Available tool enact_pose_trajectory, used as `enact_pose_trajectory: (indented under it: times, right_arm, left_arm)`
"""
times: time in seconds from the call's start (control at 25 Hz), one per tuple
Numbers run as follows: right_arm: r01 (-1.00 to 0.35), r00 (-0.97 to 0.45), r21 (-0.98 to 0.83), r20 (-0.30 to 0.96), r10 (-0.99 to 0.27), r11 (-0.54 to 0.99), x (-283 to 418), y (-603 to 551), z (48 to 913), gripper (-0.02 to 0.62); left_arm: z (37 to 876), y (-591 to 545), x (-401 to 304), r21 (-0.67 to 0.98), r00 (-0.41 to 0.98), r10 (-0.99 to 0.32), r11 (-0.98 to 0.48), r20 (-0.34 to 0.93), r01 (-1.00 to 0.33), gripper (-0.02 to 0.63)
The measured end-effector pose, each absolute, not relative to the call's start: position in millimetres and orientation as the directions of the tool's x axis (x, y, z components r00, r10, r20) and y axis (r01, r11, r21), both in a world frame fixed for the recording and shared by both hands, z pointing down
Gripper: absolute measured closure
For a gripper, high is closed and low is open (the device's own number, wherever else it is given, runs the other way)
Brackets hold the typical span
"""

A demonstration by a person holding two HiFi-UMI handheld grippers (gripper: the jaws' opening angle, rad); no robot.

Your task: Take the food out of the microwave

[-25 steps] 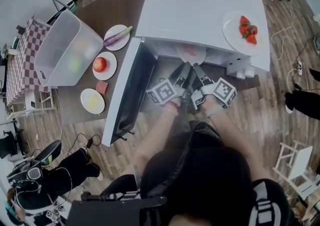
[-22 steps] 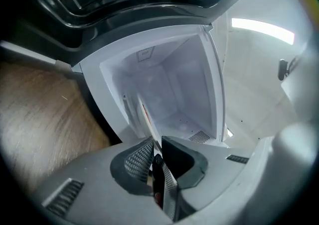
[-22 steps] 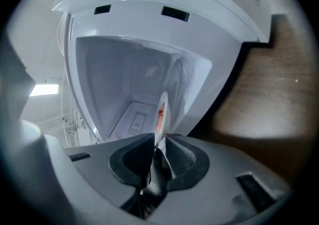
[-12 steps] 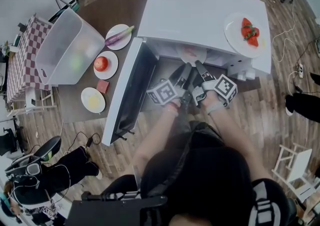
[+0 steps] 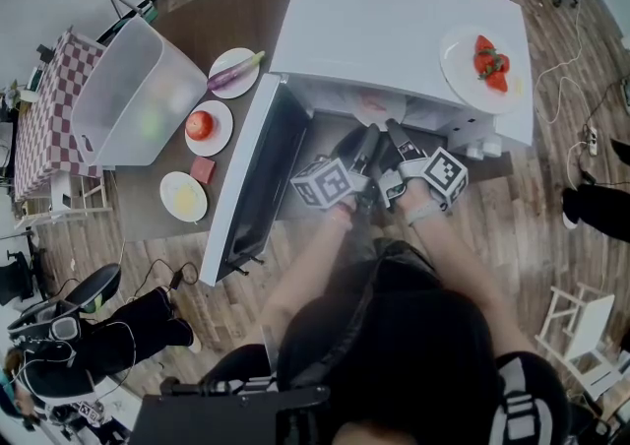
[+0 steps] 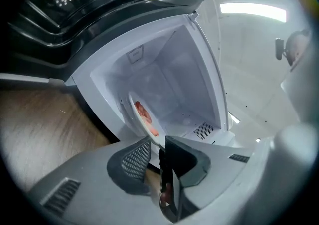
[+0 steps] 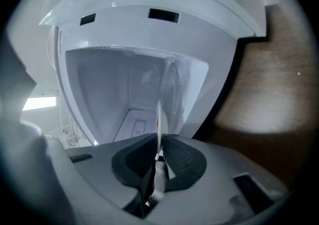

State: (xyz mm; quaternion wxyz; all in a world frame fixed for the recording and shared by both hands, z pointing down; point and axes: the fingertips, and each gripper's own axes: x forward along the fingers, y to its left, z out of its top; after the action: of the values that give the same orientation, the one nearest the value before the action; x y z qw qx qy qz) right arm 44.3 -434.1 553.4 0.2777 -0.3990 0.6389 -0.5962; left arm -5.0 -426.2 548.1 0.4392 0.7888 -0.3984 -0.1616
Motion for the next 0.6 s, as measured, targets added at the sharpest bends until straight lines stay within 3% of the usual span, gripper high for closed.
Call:
enact_pose_trajectory:
  times: [0.6]
  right_arm:
    - [-0.188,-0.521,-0.980,0.159,-0.838,-0.069,45.7,-414.0,562.9,0.572]
  left_arm:
    - [551.0,-404.7,-2.9,0.661,0.605,-0.765,-0.338,0.221,-0.670,0.499]
